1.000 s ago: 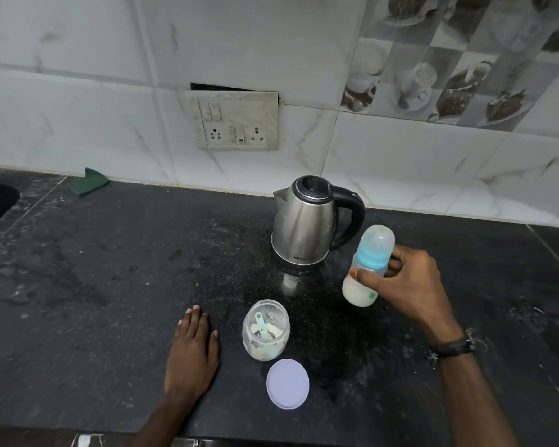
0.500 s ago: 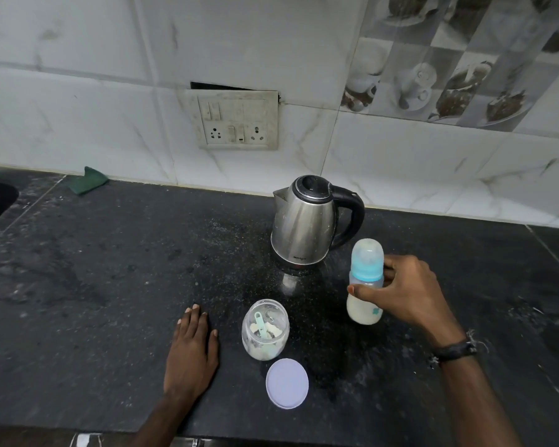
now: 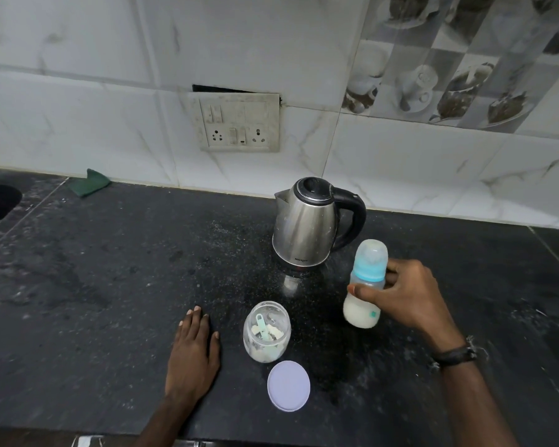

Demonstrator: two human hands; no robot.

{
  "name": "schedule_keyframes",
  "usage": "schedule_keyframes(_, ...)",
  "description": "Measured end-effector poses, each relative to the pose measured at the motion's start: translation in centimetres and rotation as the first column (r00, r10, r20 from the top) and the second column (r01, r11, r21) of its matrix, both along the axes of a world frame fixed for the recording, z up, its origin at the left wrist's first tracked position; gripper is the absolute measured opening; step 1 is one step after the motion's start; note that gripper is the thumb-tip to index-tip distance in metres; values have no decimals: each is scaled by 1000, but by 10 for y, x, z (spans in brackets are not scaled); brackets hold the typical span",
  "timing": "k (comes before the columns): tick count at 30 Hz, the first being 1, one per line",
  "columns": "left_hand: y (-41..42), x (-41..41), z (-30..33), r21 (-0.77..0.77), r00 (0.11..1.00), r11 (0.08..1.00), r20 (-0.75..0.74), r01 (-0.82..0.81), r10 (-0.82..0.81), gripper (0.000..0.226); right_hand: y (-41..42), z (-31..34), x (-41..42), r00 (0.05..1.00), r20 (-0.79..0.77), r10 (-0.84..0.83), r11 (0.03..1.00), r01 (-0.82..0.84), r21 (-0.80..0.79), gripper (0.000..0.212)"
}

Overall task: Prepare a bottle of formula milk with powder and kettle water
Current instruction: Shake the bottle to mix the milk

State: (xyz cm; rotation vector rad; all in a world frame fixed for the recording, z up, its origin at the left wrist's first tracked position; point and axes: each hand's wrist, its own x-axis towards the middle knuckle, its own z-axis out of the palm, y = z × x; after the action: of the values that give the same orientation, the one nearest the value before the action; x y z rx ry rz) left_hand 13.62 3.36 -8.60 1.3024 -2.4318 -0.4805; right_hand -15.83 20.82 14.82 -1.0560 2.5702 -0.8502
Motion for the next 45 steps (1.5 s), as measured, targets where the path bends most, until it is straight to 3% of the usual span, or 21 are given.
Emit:
schedule_keyframes(2, -1, -1, 1, -6, 1000, 1000, 5, 0, 0, 61, -1, 1, 3, 1000, 22, -22, 998, 23, -64, 46)
schedule_keyframes(5, 0, -1, -1, 1, 1000, 1000, 11, 1, -1, 61, -1, 2, 1, 992, -119, -29, 999, 32, 21, 57)
schedule_keyframes(8, -1, -1, 0, -5, 1000, 1000, 1, 0, 0, 62, -1, 4, 2, 1000, 16, 15, 1000, -15, -21, 45)
schedule_keyframes(10, 0, -1, 0, 1, 1000, 1000, 6, 4, -4, 61, -1, 4, 1, 1000, -22, -13, 999, 12, -44, 51)
schedule_keyframes(12, 0, 0, -1, 6, 1000, 1000, 7, 2, -2, 61, 0, 4, 1, 995, -101, 4, 999, 0, 42, 58)
schedule_keyframes(15, -1, 0, 0, -3, 1000, 1000, 0, 3, -3, 62, 0, 3, 2, 999, 33, 37, 999, -36, -17, 54)
schedule_keyframes(19, 0, -1, -1, 7, 1000, 1000, 1, 2, -2, 62, 0, 2, 0, 994, -107, -7, 1000, 10, 30, 62)
schedule_keyframes(25, 0, -1, 0, 6, 1000, 1000, -5, -2, 2, 61, 0, 5, -1, 996, 80, 37, 996, -30, -84, 53)
schedule_keyframes(29, 1, 0, 2, -5, 1000, 1000, -15, -4, 3, 60, 2, 2, -2, 996, -82, -30, 999, 27, -40, 59)
schedule_keyframes(33, 1, 0, 1, 2, 1000, 1000, -9, -1, 1, 61, 0, 6, -2, 996, 85, 21, 996, -13, -92, 48)
schedule_keyframes(36, 0, 0, 0, -2, 1000, 1000, -9, -4, 4, 62, 0, 3, -4, 1000, -21, -21, 997, 19, -78, 54)
schedule_keyframes(39, 0, 0, 1, 3, 1000, 1000, -6, -1, 1, 62, -2, 3, -4, 1000, 12, -3, 999, 4, -37, 58)
schedule_keyframes(43, 1, -1, 3, -7, 1000, 1000, -10, 0, 0, 61, -3, 1, -4, 989, -144, -40, 999, 39, -5, 63)
schedule_keyframes(45, 1, 0, 2, 0, 1000, 1000, -12, 1, -1, 61, -4, 2, -5, 998, -68, -18, 1000, 18, 1, 57)
